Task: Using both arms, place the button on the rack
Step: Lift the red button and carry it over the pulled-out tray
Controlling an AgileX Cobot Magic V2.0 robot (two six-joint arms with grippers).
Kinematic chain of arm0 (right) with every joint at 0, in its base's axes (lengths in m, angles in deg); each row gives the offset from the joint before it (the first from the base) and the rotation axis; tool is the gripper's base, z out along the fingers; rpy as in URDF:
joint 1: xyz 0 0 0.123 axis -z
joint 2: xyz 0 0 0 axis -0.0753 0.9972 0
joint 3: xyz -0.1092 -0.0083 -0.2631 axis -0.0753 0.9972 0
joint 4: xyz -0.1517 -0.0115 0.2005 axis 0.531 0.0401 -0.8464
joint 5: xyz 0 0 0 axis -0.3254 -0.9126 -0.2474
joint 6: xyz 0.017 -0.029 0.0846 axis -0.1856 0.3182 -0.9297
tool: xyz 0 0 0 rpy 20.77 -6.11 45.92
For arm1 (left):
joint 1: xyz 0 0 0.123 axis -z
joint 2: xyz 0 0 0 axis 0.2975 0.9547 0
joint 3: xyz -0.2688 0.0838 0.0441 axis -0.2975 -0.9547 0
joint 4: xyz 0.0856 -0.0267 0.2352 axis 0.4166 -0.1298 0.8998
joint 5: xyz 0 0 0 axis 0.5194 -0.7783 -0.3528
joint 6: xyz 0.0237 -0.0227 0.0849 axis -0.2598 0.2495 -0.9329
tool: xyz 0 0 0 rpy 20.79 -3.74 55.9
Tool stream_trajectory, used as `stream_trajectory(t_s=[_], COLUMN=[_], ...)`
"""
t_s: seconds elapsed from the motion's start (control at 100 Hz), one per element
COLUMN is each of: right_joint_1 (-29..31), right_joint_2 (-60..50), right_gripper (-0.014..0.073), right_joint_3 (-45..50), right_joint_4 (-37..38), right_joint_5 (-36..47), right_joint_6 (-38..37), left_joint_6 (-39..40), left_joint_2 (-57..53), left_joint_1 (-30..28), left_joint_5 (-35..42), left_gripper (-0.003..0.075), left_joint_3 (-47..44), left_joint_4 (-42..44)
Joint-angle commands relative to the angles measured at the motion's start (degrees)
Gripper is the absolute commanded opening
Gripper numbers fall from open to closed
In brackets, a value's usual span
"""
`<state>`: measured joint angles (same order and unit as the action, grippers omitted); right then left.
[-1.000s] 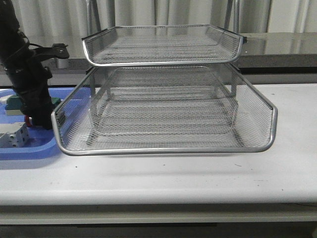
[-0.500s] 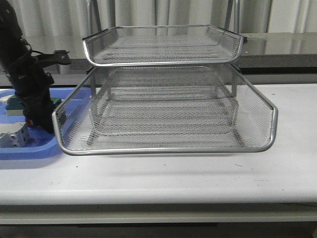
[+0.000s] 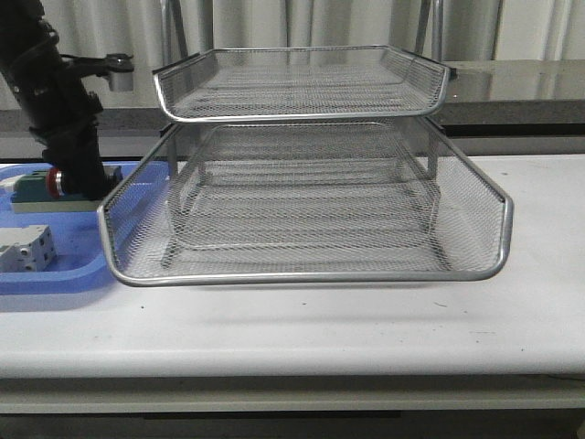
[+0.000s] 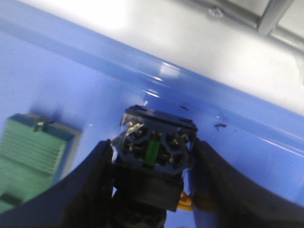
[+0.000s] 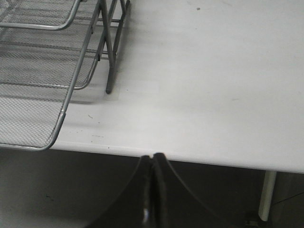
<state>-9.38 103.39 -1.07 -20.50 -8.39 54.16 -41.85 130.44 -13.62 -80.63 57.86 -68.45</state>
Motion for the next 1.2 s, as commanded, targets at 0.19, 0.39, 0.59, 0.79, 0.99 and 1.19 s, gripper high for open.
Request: stream_trajectory(t_s=[0.19,0.39,0.59,0.79,0.99,1.19], right_joint_1=[0.3,0.3,0.3,0.3,0.3,0.3], right_joint_2=[0.1,0.1,0.1,0.1,0.1,0.1], right_gripper=[-0.0109,-0.0109,-0.0109,-0.0109,-0.0109,-0.0109], right_joint_3=[-1.7,-1.7,-1.7,-1.7,-1.7,-1.7], right_joint_4=[0.9,0.9,0.9,0.9,0.9,0.9], right_joint_5=[3.5,3.5,3.5,3.5,3.5,3.5], right_joint_6=[0.1,0.1,0.1,0.1,0.1,0.1], left_joint_6=[8.6,15.1,16.6,18.3,20.6,23.4], left_joint_2=[-7.3,-13.7,-20.7,-28.3,-33.5,-35.0], left_joint_1=[0.2,0.4,2.6,7.8,14.6,21.9], left_joint_5=[-3.4,-3.4,-3.4,-3.4,-3.4,-3.4], left_gripper=[-0.0020,-0.0020,-0.0020,-0.0020,-0.0020,-0.0020], left_joint_3=[7.2,7.2,6.2,1.7,-4.2,-9.3], left_joint_4=[-1.2,-0.3,-0.1,0.1,0.1,0.1])
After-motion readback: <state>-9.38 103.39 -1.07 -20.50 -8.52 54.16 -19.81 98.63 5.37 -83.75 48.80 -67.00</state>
